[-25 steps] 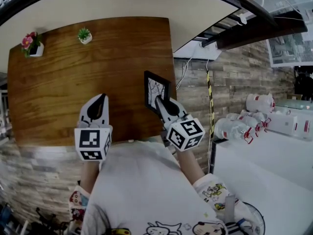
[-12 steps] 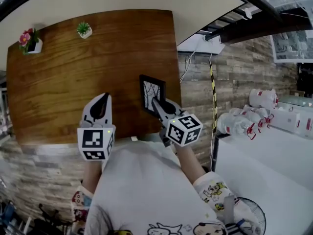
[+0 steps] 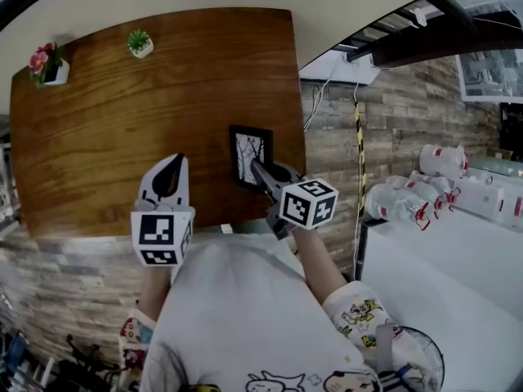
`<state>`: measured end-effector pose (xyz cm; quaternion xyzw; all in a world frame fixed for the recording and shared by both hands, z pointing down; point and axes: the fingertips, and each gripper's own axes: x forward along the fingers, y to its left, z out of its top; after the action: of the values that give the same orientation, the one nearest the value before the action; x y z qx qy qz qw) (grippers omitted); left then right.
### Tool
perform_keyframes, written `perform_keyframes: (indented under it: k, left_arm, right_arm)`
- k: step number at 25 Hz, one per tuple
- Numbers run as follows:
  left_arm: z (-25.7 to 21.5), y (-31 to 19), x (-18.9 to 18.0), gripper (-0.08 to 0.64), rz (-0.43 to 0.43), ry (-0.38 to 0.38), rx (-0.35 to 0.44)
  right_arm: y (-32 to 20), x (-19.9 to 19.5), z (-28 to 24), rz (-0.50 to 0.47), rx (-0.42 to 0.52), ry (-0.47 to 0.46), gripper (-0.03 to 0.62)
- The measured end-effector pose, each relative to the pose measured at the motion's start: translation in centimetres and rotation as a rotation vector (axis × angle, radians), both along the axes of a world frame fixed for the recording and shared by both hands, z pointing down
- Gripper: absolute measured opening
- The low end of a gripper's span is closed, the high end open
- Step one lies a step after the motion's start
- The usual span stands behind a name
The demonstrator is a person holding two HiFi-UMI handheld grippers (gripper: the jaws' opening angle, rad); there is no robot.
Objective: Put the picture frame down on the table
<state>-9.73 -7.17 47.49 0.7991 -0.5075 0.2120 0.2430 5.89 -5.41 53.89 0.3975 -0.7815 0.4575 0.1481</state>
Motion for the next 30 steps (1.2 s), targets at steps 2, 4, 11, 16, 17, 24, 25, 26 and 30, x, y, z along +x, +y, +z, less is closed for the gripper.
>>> perform_keyframes:
  k: [2, 4, 11, 16, 17, 24, 25, 26, 30]
  left_arm:
    - [0.1, 0.0, 0.1, 0.003, 0.001, -0.001, -0.002]
    - [0.3, 0.0, 0.2, 0.003, 0.004, -0.002, -0.004]
    - [0.6, 0.2, 0.6, 0.003, 0.01, -0.002, -0.015]
    - [0.8, 0.2, 0.7, 0.003, 0.017, -0.003, -0.019]
    - [0.9, 0.2, 0.7, 0.003, 0.017, -0.003, -0.02]
    - [1.2, 0.2, 0.9, 0.003, 0.018, -0.007, -0.028]
    - [1.2, 0.2, 0.9, 0.003, 0.018, -0.007, -0.028]
    - [1.2, 0.1, 0.9, 0.003, 0.018, -0.007, -0.027]
    - [1.3, 0.0, 1.0, 0.003, 0.014, -0.009, -0.03]
  right_arm:
    - [0.1, 0.0, 0.4, -0.005, -0.031, -0.014, 0.011]
    - [0.2, 0.0, 0.7, -0.005, -0.059, -0.033, 0.011]
    - [0.7, -0.4, 1.9, -0.054, -0.146, -0.065, 0.012]
    - [0.5, -0.8, 2.7, -0.072, -0.183, -0.061, 0.014]
    - [0.4, -0.8, 2.8, -0.071, -0.185, -0.058, 0.014]
    - [0.3, -0.5, 3.5, -0.075, -0.174, -0.013, 0.033]
    - [0.3, -0.4, 3.7, -0.073, -0.169, -0.001, 0.044]
    - [0.3, -0.3, 3.8, -0.072, -0.165, 0.01, 0.053]
    - [0.2, 0.0, 4.2, -0.067, -0.152, 0.042, 0.074]
